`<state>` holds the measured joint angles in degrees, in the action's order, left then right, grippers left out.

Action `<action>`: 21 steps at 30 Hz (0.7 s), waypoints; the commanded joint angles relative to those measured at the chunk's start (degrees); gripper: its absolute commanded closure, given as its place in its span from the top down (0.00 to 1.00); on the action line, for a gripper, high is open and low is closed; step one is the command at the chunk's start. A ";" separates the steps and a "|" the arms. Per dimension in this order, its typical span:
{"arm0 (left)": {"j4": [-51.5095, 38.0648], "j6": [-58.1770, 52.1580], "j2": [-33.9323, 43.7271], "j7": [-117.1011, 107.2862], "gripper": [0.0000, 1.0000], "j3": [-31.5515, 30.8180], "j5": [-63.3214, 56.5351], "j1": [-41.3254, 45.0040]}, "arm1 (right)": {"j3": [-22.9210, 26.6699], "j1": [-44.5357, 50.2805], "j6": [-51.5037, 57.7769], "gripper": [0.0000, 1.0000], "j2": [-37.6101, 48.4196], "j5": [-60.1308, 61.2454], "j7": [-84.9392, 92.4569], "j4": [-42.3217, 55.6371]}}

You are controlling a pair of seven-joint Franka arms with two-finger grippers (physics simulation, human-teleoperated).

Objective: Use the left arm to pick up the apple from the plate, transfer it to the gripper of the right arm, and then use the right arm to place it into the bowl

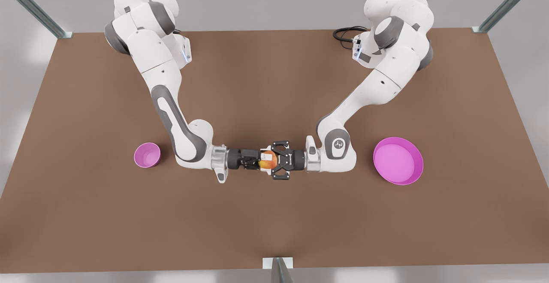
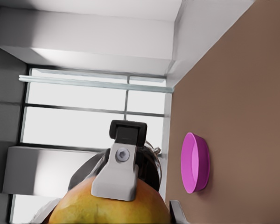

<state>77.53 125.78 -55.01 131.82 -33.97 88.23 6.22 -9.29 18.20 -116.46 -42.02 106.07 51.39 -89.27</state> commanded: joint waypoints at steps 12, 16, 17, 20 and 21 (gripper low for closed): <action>0.16 -0.62 0.08 3.53 1.00 0.14 -0.25 -0.24 | 0.06 -0.27 -0.70 0.57 0.09 -0.33 6.88 0.33; 0.34 -0.62 0.08 3.79 1.00 0.14 -0.61 -0.42 | 0.06 -1.15 0.01 0.58 0.09 -0.60 7.06 0.06; 0.42 -0.62 0.08 3.88 1.00 0.22 -0.69 -0.42 | 0.06 -1.77 0.44 0.58 0.09 -0.77 7.06 -0.03; 0.77 -0.62 0.08 4.06 1.00 1.28 -2.19 -0.51 | 0.06 -3.26 3.78 0.58 0.88 -1.12 7.58 -2.13; 0.95 -0.62 0.08 4.14 1.00 1.28 -2.28 -0.77 | 0.06 -3.26 4.05 0.58 1.23 -1.47 7.84 -2.93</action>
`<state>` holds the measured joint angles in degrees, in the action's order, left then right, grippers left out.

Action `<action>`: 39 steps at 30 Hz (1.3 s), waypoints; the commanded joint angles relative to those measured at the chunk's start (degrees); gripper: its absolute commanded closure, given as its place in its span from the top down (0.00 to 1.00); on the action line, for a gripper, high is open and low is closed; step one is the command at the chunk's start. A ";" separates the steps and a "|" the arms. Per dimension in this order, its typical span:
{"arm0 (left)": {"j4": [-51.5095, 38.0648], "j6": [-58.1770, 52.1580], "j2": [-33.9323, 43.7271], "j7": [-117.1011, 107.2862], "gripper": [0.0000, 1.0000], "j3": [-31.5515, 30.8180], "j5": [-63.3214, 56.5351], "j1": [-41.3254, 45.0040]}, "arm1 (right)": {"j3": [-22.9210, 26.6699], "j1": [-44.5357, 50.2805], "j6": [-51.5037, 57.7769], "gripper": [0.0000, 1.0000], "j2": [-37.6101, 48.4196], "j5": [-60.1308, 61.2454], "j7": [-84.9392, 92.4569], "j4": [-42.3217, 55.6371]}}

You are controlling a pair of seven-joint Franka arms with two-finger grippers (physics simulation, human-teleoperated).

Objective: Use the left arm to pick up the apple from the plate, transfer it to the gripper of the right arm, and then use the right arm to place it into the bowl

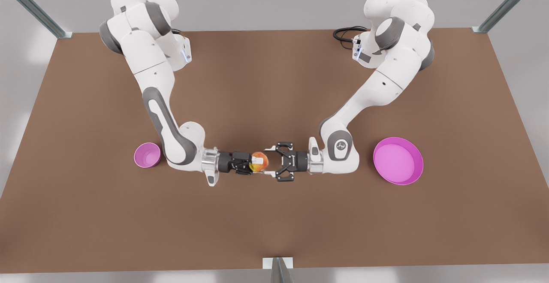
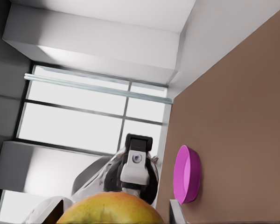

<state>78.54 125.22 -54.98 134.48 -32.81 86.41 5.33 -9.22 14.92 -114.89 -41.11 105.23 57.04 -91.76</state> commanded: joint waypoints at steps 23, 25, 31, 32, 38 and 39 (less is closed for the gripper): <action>-6.99 -43.23 35.91 -138.77 1.00 0.37 -101.01 -26.43 | 0.00 -38.03 32.98 0.58 5.16 -57.16 2.64 -6.15; -6.99 -41.91 42.06 -141.60 1.00 21.36 -89.85 -11.94 | 0.00 -38.47 32.80 0.58 5.25 -60.32 4.04 -5.89; 3.20 -28.98 45.93 -150.12 1.00 36.50 -87.38 3.28 | 0.52 -39.26 27.00 0.58 4.99 -66.12 10.55 -4.92; 2.85 -29.59 45.05 -150.91 1.00 36.50 -87.38 2.93 | 0.44 -39.17 25.95 0.58 4.99 -66.47 10.90 -4.92; 0.30 -39.97 43.56 -150.65 1.00 36.32 -85.36 2.14 | 0.08 -39.09 19.36 0.59 4.02 -68.23 17.48 -3.96; 0.30 -39.97 43.55 -150.65 1.00 36.32 -85.44 2.05 | 0.08 -39.17 19.00 0.59 3.58 -68.23 18.37 -3.78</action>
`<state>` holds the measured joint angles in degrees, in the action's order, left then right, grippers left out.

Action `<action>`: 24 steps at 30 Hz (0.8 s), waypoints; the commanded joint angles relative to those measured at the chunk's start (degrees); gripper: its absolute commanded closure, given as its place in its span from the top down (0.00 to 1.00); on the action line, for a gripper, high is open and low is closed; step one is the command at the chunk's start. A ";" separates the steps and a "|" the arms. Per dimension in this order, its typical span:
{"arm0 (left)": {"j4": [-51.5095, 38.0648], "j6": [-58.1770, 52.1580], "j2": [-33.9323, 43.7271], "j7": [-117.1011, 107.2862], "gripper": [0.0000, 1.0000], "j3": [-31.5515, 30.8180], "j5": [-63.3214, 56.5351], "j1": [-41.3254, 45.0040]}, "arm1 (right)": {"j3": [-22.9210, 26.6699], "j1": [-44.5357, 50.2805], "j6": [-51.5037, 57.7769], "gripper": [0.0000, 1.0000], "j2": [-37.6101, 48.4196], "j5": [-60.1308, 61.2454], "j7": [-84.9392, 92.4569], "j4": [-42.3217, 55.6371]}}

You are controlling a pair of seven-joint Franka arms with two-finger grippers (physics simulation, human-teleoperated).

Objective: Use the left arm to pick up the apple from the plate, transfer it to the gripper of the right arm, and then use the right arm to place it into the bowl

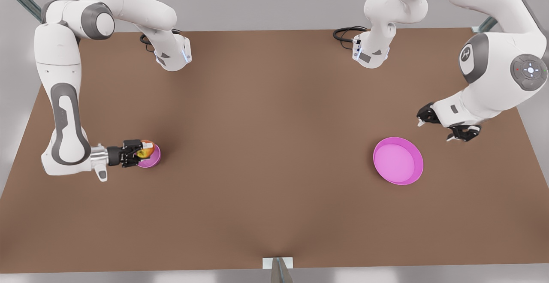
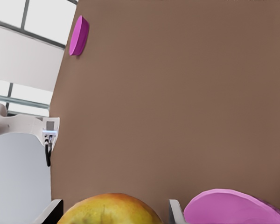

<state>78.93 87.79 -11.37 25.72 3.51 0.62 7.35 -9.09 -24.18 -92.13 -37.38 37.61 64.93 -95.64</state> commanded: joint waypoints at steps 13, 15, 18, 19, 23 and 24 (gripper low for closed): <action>-0.09 -2.98 0.21 -42.33 1.00 0.00 0.96 0.30 | -0.05 -0.08 -12.20 0.88 -1.56 -8.87 19.97 0.45; -0.09 -3.07 0.21 -42.42 1.00 0.00 1.04 0.30 | -0.05 0.01 -11.94 0.98 -1.47 -8.87 19.88 0.45; -0.09 -3.42 0.30 -42.42 1.00 0.00 1.04 0.30 | -0.05 0.18 -11.41 1.00 -1.47 -8.87 19.71 0.28; -0.09 -3.42 0.38 -42.42 1.00 -0.08 1.04 0.30 | -0.05 0.18 -11.41 1.00 -1.47 -8.87 19.71 0.28; -0.09 -3.42 0.47 -42.50 1.00 -0.17 1.04 0.47 | -1.36 0.45 -8.26 1.00 -0.94 -9.05 15.50 4.39; -0.09 -3.51 0.47 -42.68 1.00 -0.26 1.04 0.47 | -2.77 1.77 -3.86 1.00 -0.59 -14.49 9.61 11.78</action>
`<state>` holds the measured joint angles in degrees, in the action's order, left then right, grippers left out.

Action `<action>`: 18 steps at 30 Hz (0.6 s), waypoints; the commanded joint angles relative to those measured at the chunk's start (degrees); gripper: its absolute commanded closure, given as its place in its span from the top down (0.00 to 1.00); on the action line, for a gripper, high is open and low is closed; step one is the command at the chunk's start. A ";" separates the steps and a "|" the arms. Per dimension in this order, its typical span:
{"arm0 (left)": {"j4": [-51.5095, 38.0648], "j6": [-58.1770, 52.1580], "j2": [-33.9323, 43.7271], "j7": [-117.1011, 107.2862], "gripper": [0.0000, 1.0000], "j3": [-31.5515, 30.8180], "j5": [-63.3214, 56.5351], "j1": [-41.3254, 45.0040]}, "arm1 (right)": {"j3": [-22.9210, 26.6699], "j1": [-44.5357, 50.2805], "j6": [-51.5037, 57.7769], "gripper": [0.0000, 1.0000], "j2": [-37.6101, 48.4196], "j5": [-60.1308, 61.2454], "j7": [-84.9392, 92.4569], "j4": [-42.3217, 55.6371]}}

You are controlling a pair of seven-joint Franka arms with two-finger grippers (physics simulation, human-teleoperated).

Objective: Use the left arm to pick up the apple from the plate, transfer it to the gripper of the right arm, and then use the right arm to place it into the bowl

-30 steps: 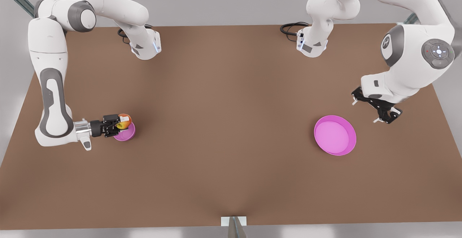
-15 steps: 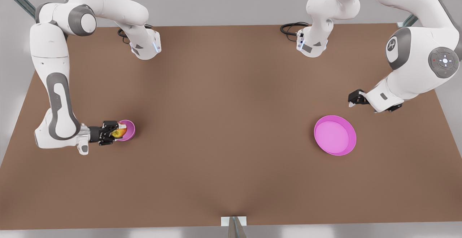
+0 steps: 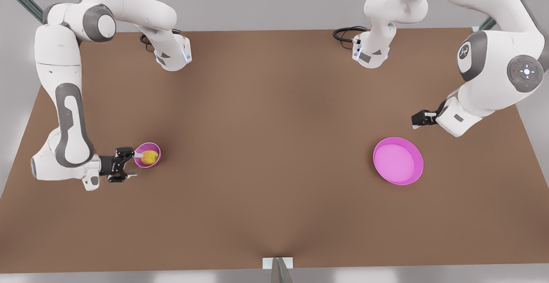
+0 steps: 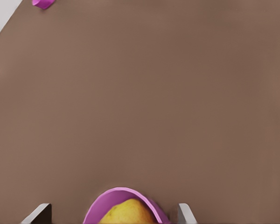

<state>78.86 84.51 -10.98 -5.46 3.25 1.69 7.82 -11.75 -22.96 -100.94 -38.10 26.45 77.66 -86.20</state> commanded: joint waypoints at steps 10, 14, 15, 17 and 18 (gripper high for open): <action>0.06 -0.66 3.68 1.06 1.00 -0.35 -0.11 -0.26 | 15.70 28.14 11.38 1.00 28.69 -26.45 -75.72 2.44; 5.25 3.12 6.23 5.46 1.00 -0.26 -0.64 0.01 | 15.44 27.97 10.42 1.00 25.35 -26.18 -78.36 4.64; 5.07 3.12 6.06 5.46 1.00 -0.26 -0.64 0.01 | 15.44 27.70 10.59 1.00 24.39 -25.66 -78.54 7.53; 4.90 3.12 5.88 5.46 1.00 -0.26 -0.73 -0.08 | 15.44 27.70 10.77 1.00 23.86 -25.13 -78.80 8.95; 4.90 3.12 5.88 5.46 1.00 -0.26 -0.73 -0.08 | 15.44 27.79 10.77 1.00 23.86 -25.13 -80.64 8.95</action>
<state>83.78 86.62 -5.13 -5.41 2.99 1.12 7.53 3.64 4.81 -90.36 -14.17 1.15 33.05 -77.62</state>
